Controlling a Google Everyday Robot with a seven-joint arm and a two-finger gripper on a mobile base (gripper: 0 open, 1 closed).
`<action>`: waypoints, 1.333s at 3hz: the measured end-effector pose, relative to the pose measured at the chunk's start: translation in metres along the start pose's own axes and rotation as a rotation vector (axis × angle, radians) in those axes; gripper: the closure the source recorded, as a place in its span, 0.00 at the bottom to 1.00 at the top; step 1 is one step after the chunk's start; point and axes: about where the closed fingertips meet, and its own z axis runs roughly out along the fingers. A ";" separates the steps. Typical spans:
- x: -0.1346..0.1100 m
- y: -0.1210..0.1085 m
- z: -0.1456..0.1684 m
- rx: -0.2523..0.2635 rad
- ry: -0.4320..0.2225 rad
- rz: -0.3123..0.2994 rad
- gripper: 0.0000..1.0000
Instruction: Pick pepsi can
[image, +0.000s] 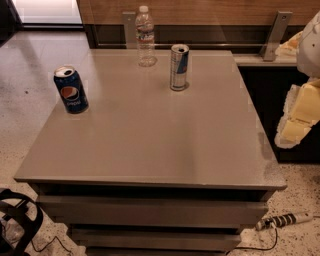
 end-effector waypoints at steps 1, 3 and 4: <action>0.000 0.000 0.000 0.000 0.000 0.000 0.00; -0.051 -0.024 0.004 0.041 -0.217 0.032 0.00; -0.099 -0.034 0.011 0.060 -0.398 0.076 0.00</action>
Offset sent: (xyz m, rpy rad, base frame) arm 0.0373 0.0263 0.0055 0.1650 -0.0663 0.0304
